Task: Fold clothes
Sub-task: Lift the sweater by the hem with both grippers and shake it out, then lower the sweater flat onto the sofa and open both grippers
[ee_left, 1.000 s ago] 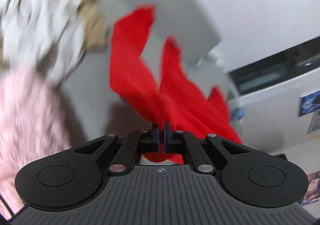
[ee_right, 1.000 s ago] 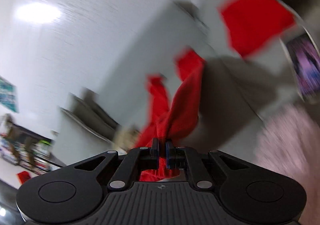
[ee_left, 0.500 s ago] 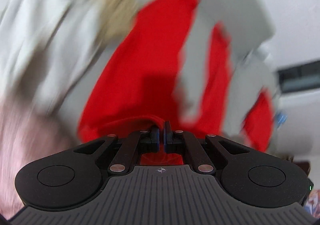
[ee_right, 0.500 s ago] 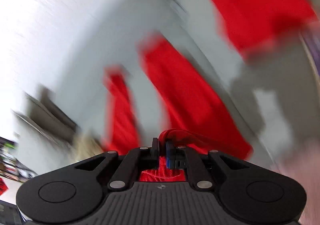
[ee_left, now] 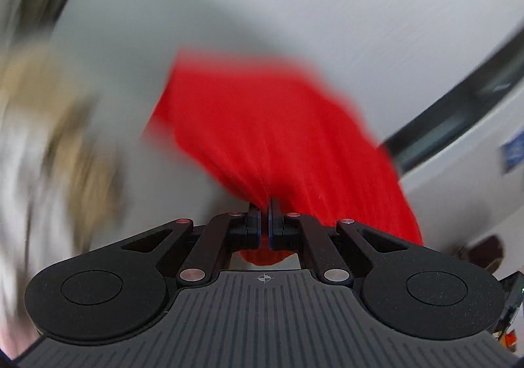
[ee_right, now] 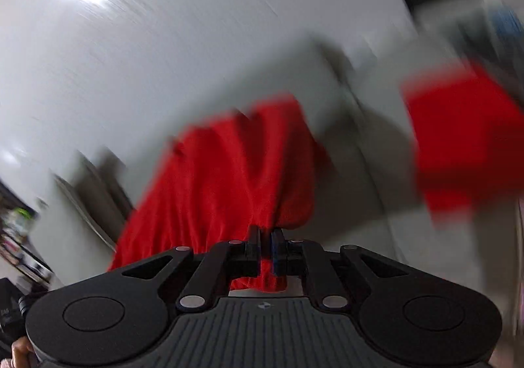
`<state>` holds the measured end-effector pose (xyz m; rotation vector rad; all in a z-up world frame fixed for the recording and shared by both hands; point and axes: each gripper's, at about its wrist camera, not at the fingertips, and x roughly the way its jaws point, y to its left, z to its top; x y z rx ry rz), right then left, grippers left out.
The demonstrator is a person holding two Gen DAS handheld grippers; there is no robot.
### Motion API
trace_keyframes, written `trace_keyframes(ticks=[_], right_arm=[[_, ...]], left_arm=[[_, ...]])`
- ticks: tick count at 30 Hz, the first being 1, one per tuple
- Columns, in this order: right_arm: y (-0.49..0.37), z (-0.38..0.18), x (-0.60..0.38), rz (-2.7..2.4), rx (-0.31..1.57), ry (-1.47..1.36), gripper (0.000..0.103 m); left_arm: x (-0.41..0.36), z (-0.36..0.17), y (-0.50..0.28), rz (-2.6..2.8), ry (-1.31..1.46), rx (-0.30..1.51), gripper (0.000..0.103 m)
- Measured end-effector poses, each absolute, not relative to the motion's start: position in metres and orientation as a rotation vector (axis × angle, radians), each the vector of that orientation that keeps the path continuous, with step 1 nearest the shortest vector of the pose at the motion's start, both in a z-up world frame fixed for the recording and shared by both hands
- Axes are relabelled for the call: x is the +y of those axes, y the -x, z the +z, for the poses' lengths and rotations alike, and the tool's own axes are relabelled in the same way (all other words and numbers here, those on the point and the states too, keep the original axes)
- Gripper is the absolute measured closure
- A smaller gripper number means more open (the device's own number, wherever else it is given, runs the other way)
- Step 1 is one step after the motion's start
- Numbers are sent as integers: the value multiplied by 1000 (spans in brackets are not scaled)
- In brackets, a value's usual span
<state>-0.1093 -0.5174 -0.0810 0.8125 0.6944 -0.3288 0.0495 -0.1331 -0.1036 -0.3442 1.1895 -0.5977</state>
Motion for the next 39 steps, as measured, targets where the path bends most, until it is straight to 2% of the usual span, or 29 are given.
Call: trace_keyframes(ticks=[3, 5, 8, 17, 20, 24, 28, 30, 31, 32, 34, 35, 36, 37, 39], right_arm=[[128, -161, -503, -401, 937, -883, 95], [139, -183, -495, -422, 986, -899, 95], [143, -179, -490, -402, 968, -870, 95], [140, -125, -496, -338, 891, -843, 95], [149, -123, -495, -337, 922, -806, 95], [151, -142, -485, -347, 995, -785, 95], [154, -145, -468, -354, 1041, -696, 96], [157, -143, -466, -354, 1045, -660, 95], [158, -145, -466, -352, 1051, -654, 92], [157, -148, -468, -356, 1064, -649, 77], [156, -154, -472, -365, 1122, -640, 78], [158, -151, -472, -352, 1116, -640, 71], [159, -147, -473, -340, 1107, -638, 67], [162, -140, -473, -334, 1092, -632, 63], [163, -131, -474, -324, 1058, -612, 62]], left_arm=[[-131, -169, -27, -520, 260, 1339, 100], [-130, -181, -16, -510, 248, 1356, 100], [-126, -177, -13, -525, 252, 1346, 100], [-112, -110, -31, -603, 298, 1327, 100], [-104, -113, -24, -616, 273, 1368, 100], [-103, -148, -8, -529, 216, 1438, 100], [-101, -151, 12, -526, 187, 1433, 100], [-100, -153, 15, -512, 168, 1429, 94], [-100, -156, 15, -496, 150, 1428, 86], [-101, -158, 14, -481, 127, 1432, 86], [-106, -160, 14, -442, 46, 1436, 83], [-106, -158, 15, -446, 48, 1431, 71], [-106, -150, 19, -457, 50, 1410, 65], [-106, -141, 22, -461, 37, 1382, 62], [-108, -125, 28, -469, 11, 1323, 61]])
